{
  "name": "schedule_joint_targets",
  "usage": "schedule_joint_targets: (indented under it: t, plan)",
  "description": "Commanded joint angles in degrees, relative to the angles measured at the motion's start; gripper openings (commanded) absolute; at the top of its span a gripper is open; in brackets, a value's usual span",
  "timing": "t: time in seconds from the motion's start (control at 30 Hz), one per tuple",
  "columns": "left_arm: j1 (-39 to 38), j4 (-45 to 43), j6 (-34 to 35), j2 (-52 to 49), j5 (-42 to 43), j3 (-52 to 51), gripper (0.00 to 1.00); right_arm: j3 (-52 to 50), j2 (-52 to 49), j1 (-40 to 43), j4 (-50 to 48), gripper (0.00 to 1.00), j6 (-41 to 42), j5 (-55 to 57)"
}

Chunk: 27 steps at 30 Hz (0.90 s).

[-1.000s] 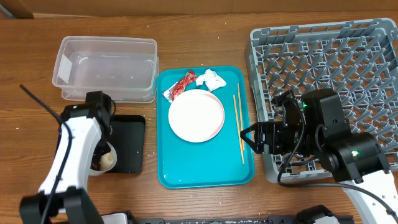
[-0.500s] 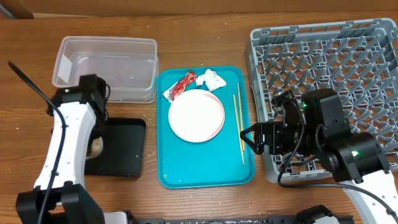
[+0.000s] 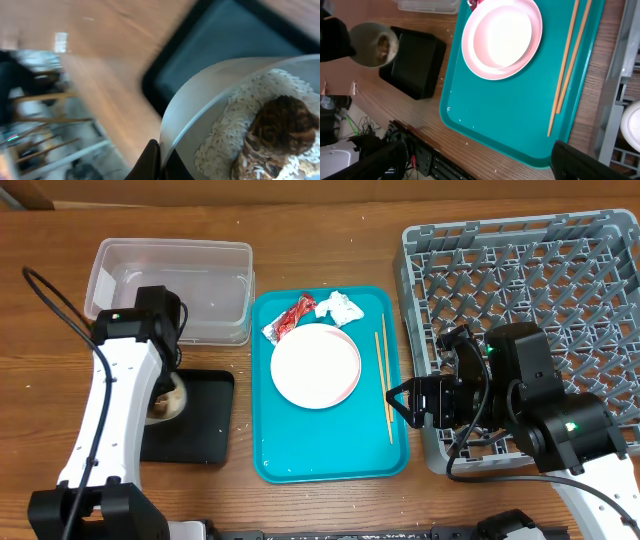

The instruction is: Sort waste into correct bins and load items into the dishwasher

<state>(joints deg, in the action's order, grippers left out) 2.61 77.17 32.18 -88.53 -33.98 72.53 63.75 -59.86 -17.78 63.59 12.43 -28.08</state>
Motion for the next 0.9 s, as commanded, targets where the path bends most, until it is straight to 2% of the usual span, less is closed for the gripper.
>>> schedule_joint_targets:
  t: [0.0, 0.17, 0.3, 0.43, 0.67, 0.87]
  plan:
    - [-3.43, -2.56, -7.34, 1.51, 15.96, 0.87, 0.04, 0.76, 0.33, -0.48, -0.44, 0.94, -0.50, 0.11]
    - [-14.69, -7.56, -11.56, 3.61, 22.97, 0.96, 0.04, 0.76, 0.33, -0.48, -0.44, 0.94, -0.50, 0.13]
    - [-25.16, -10.56, -11.56, 3.15, 23.54, 0.57, 0.04, 0.76, 0.33, -0.48, -0.17, 0.94, -0.50, 0.13]
    - [-32.28, -12.96, -10.16, 2.12, 23.63, -0.92, 0.04, 0.76, 0.33, -0.48, 0.13, 0.94, -0.48, 0.11]
    - [-36.11, -18.47, -9.90, 1.97, 31.10, -8.48, 0.04, 0.76, 0.33, -0.48, 0.20, 0.94, -0.48, 0.11]
    - [-35.98, -23.47, -10.38, 1.97, 32.17, -16.76, 0.04, 0.76, 0.33, -0.48, 0.17, 0.94, -0.48, 0.13]
